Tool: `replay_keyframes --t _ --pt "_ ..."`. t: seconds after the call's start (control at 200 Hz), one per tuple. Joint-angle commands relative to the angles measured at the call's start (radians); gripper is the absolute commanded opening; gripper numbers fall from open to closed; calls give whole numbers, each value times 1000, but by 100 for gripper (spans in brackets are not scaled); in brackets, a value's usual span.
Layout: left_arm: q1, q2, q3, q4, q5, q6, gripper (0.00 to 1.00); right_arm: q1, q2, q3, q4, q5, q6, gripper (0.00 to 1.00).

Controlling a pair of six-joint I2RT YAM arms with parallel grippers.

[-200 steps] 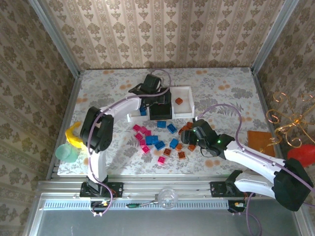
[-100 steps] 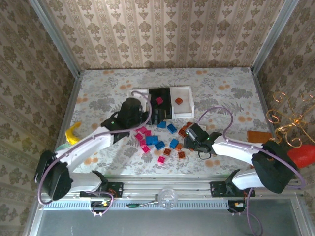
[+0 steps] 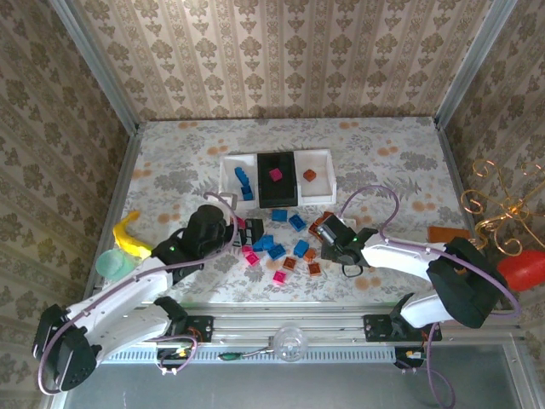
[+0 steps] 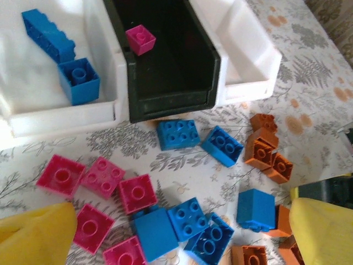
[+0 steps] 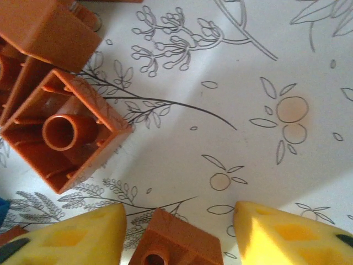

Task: Sort the legos into containers by color
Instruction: Pick up the lego from the bottom-center of the table.

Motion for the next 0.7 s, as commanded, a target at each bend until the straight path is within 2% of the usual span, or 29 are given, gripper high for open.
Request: replay_keyframes --t 0.0,0.255,0.465,0.58,0.69 --pt "-9 -21 -16 -44 -30 -18 100 17 10 -2 -56 -16 17 51" --pt "-9 -16 -31 -52 -14 -23 100 19 -67 14 -61 -31 -21 40" --pt "-12 -16 -37 -71 -7 -15 100 8 -155 117 -100 3 -109 39" --pt "-28 -13 -49 -87 -16 -11 100 -49 -103 249 -67 12 -181 39" --pt "-47 -4 -52 -113 -24 -15 100 -107 38 386 -1 36 -235 39"
